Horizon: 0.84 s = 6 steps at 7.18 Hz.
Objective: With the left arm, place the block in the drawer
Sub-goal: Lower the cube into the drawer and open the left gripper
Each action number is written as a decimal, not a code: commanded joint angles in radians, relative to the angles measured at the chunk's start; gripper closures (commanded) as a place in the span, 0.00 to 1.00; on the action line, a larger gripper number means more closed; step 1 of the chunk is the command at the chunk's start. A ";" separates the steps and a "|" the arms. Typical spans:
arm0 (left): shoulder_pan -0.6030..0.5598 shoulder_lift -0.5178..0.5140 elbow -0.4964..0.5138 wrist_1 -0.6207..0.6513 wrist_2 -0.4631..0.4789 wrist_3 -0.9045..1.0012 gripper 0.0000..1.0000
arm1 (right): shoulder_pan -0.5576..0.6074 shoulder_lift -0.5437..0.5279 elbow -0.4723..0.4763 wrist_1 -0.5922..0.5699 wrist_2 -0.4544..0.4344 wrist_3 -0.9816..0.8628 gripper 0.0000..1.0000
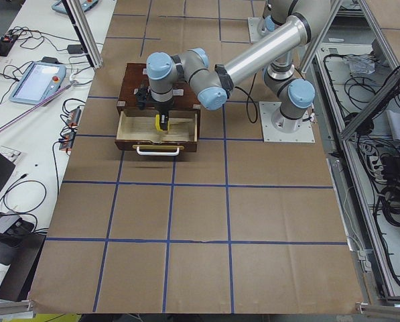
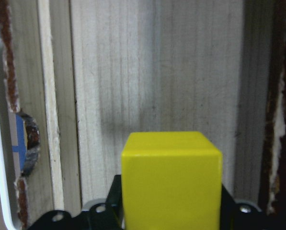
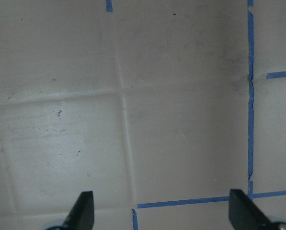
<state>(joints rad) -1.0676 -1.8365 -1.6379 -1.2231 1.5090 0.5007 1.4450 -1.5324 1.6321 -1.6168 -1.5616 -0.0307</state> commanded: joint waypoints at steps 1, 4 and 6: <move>0.000 0.012 0.016 0.002 -0.016 0.002 0.02 | 0.000 0.000 0.000 0.000 0.000 0.000 0.00; 0.002 0.055 0.094 -0.060 -0.001 0.003 0.02 | 0.000 0.000 0.000 0.002 0.000 0.000 0.00; -0.005 0.109 0.102 -0.143 -0.001 -0.051 0.02 | 0.000 0.000 -0.002 0.000 0.002 0.000 0.00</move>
<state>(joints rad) -1.0683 -1.7584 -1.5416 -1.3195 1.5080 0.4872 1.4450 -1.5324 1.6319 -1.6157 -1.5613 -0.0307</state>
